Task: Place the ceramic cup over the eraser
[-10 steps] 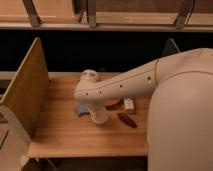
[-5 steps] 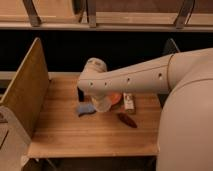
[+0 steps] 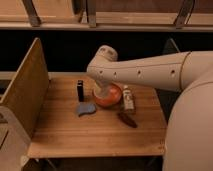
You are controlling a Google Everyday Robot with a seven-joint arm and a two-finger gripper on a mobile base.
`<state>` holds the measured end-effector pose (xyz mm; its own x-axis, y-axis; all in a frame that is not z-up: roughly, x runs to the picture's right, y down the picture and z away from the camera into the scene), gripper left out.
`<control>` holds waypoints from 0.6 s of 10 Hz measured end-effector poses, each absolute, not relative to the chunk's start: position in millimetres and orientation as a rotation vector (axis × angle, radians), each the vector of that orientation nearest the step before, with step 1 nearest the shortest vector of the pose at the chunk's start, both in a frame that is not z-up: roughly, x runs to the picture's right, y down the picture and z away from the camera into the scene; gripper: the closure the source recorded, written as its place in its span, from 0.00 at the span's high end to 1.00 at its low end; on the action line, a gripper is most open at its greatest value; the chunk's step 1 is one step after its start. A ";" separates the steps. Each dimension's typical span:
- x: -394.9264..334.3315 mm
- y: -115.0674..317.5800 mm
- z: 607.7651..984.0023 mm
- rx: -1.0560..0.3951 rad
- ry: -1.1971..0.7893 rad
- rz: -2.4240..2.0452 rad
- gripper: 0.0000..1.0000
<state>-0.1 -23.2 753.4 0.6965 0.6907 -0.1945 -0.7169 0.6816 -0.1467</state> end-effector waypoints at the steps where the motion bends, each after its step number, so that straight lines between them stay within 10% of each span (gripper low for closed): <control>1: -1.8 -22.7 753.7 -0.220 0.126 0.790 0.00; 6: 22.1 -41.4 760.4 -0.192 0.124 0.870 0.00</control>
<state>22.1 -41.4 760.4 0.6389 0.7464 -0.1863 -0.7687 0.6289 -0.1168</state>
